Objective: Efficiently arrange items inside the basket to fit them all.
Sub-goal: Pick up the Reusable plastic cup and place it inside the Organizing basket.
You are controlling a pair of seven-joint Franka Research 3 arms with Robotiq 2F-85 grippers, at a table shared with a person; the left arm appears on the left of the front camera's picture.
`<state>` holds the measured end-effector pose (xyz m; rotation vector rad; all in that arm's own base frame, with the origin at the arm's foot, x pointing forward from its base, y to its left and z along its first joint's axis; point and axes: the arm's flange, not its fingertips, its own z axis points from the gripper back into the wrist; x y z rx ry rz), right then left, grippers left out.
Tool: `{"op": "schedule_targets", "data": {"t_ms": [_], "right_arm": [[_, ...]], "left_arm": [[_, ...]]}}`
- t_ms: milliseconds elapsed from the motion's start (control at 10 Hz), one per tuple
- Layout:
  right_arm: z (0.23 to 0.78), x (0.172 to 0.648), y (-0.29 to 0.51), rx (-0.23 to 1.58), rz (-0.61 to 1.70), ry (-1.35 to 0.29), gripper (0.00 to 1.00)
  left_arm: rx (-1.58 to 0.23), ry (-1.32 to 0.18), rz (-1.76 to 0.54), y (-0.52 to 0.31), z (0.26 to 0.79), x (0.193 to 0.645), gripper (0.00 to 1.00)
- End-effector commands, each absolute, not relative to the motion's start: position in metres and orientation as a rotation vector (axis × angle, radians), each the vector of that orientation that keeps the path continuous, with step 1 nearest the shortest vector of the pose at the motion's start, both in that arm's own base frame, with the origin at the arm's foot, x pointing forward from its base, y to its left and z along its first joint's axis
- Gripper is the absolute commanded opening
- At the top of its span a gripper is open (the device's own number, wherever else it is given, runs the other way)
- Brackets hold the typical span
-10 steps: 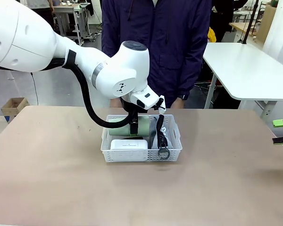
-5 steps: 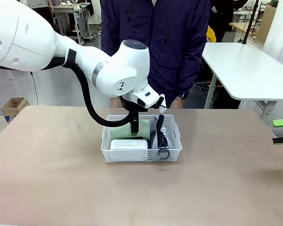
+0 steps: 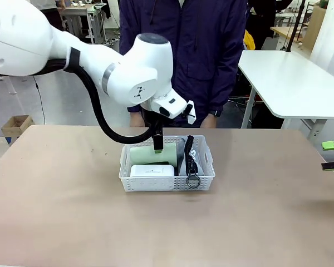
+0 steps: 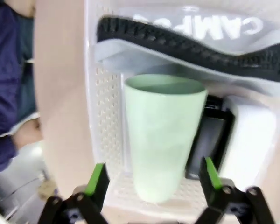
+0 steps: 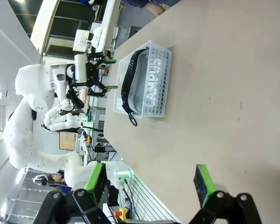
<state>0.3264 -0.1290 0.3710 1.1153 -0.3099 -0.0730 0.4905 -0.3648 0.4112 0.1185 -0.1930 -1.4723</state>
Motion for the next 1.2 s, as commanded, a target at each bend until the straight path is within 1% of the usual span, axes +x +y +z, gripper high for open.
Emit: {"op": "schedule_targets", "data": {"t_ms": [0,200,300,400,500,600,800,900,1000,1100], "right_arm": [[0.376,0.326,-0.128,1.129,-0.087,-0.311,1.00],[0.376,0.326,-0.128,1.129,-0.087,-0.311,1.00],[0.376,0.326,-0.128,1.129,-0.087,-0.311,1.00],[0.376,0.326,-0.128,1.129,-0.087,-0.311,1.00],[0.376,0.326,-0.128,1.129,-0.087,-0.311,1.00],[0.376,0.326,-0.128,1.129,-0.087,-0.311,1.00],[0.376,0.326,-0.128,1.129,-0.087,-0.311,1.00],[0.376,0.326,-0.128,1.129,-0.087,-0.311,1.00],[0.376,0.326,-0.128,1.129,-0.087,-0.311,1.00],[0.376,0.326,-0.128,1.129,-0.087,-0.311,1.00]], "left_arm": [[-0.055,-0.215,-1.492,-0.316,0.451,0.447,1.00],[-0.329,-0.215,-1.489,-0.256,0.487,0.417,1.00],[-0.468,-0.271,-1.437,-0.216,0.505,0.398,1.00],[-0.542,-0.325,-1.369,-0.185,0.512,0.389,1.00],[-0.689,-0.410,-1.293,-0.130,0.521,0.372,1.00],[-0.775,-0.499,-1.163,-0.076,0.524,0.358,1.00],[-0.946,-0.694,-0.846,0.037,0.505,0.339,1.00],[-1.002,-0.773,-0.626,0.094,0.480,0.330,1.00],[-1.086,-0.789,-0.484,0.129,0.452,0.326,1.00],[-1.194,-0.749,-0.445,0.148,0.426,0.325,1.00]]}}
